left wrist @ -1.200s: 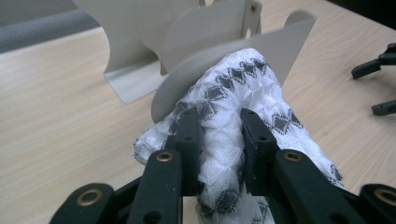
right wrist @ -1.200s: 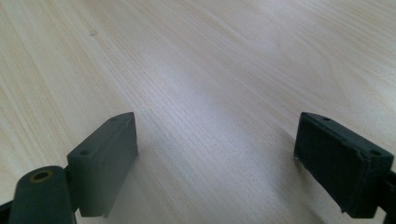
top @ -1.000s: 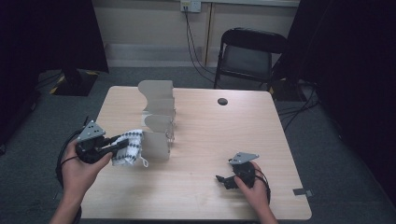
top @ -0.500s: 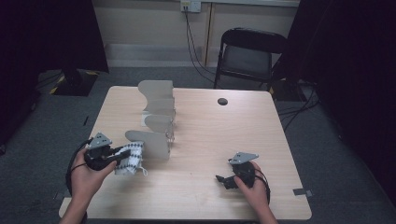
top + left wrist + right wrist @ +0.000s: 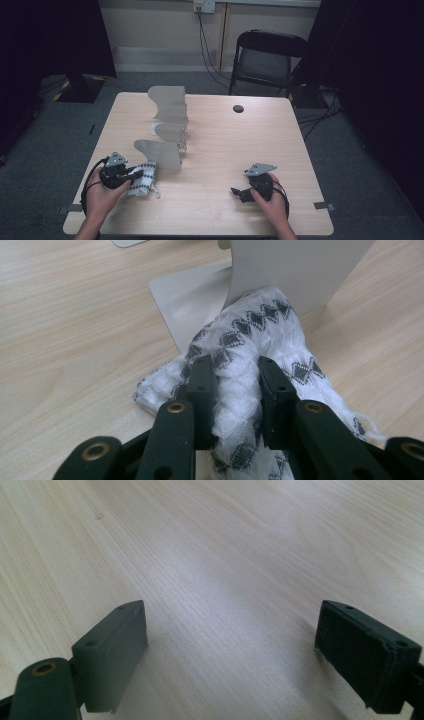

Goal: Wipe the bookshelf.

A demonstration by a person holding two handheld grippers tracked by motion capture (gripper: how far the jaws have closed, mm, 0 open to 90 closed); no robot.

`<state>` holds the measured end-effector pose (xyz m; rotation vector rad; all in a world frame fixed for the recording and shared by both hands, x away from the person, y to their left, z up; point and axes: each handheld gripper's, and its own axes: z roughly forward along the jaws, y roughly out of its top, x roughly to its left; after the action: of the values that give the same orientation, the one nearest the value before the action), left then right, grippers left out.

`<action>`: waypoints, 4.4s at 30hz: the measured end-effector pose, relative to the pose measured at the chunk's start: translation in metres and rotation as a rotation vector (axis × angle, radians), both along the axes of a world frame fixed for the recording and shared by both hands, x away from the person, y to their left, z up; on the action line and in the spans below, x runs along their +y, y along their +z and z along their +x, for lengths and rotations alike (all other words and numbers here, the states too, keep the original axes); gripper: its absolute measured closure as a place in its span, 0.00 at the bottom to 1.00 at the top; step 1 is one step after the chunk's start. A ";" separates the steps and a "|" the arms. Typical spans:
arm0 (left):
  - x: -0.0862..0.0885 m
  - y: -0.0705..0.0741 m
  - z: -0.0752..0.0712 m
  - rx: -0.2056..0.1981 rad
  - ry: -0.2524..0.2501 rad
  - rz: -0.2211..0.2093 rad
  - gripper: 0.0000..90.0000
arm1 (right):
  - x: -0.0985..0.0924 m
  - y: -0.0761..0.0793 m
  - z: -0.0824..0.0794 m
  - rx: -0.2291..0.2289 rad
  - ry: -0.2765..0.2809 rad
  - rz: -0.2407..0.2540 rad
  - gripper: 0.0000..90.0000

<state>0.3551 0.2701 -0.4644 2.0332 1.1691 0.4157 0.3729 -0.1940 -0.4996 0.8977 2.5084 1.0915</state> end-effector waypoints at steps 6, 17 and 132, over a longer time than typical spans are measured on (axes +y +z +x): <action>0.002 -0.001 -0.001 0.007 0.004 -0.006 0.80 | 0.000 0.000 0.000 0.000 0.001 0.000 0.14; 0.011 0.057 -0.007 -0.082 0.007 -0.026 0.80 | 0.002 0.000 0.001 -0.003 0.000 0.000 0.14; -0.112 0.004 -0.023 -0.051 -0.320 -0.084 0.47 | 0.021 0.008 -0.003 0.004 0.081 0.007 0.15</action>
<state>0.3318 0.1581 -0.4605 2.0766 0.7973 0.2539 0.3704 -0.1726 -0.4920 0.8068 2.5659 1.1242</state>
